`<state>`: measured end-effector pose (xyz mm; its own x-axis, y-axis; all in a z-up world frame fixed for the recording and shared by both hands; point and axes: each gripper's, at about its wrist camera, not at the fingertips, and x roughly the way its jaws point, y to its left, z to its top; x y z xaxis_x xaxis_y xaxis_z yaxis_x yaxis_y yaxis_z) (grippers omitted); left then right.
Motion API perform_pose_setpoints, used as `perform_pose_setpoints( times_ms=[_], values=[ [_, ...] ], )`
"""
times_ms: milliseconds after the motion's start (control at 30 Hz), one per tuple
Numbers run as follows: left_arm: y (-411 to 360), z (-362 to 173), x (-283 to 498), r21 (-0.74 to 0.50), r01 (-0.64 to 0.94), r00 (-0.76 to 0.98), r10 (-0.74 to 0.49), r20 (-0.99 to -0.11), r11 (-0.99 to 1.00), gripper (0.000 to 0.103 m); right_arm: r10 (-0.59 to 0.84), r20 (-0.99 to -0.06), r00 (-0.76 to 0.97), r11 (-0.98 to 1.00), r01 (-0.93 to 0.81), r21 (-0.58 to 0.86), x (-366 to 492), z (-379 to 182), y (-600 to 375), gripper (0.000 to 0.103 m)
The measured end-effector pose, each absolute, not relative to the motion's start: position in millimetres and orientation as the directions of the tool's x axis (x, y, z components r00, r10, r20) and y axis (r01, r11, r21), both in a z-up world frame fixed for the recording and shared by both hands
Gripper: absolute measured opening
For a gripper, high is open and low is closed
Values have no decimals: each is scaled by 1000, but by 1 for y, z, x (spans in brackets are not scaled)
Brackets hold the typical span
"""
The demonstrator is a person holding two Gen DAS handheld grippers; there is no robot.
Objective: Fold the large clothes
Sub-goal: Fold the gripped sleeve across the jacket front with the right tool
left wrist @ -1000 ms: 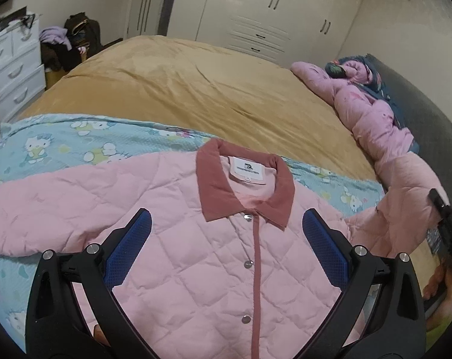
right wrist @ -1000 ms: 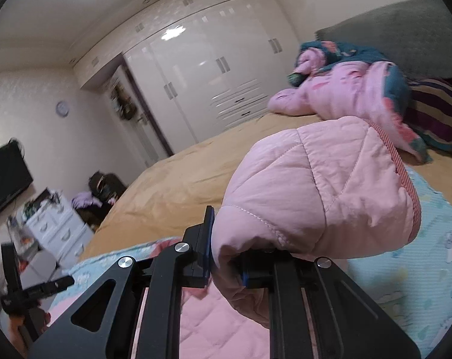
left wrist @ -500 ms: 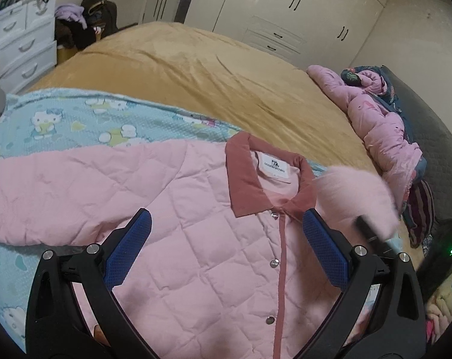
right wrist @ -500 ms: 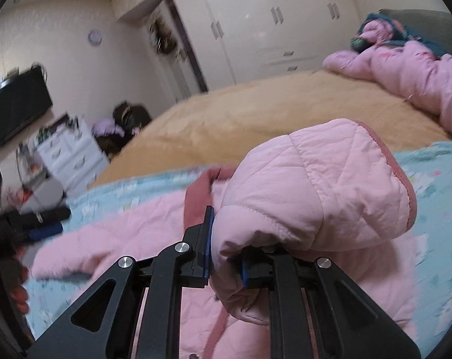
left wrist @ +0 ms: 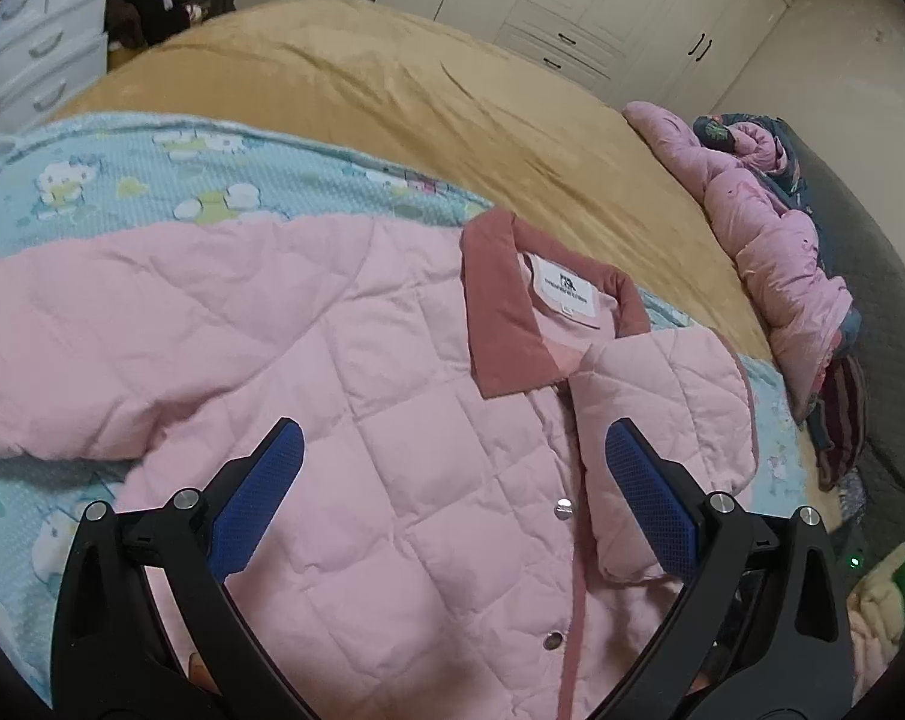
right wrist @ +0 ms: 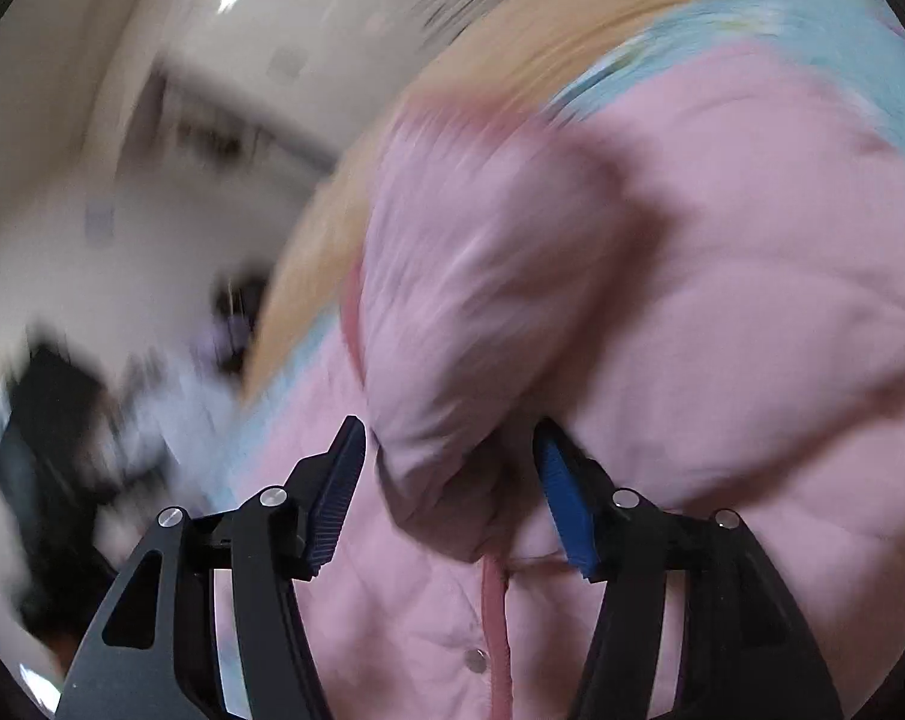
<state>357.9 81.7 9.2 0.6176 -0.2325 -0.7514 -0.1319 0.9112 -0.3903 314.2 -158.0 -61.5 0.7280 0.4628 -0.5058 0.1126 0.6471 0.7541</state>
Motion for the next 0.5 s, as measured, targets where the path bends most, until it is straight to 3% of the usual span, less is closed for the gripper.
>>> perform_pose_setpoints(
  times_ms=[100, 233, 500],
  values=[
    [85, 4, 359, -461, -131, 602, -299, -740, 878, 95, 472, -469, 747, 684, 25, 729, 321, -44, -159, 24],
    [96, 5, 359, -560, -133, 621, -372, -690, 818, 95, 516, -443, 733, 773, -175, 610, 322, -14, -126, 19],
    [124, -7, 363, -652, -185, 640, -413, -648, 736, 95, 598, -554, 579, 800, -389, 457, 321, -21, -41, 18]
  ],
)
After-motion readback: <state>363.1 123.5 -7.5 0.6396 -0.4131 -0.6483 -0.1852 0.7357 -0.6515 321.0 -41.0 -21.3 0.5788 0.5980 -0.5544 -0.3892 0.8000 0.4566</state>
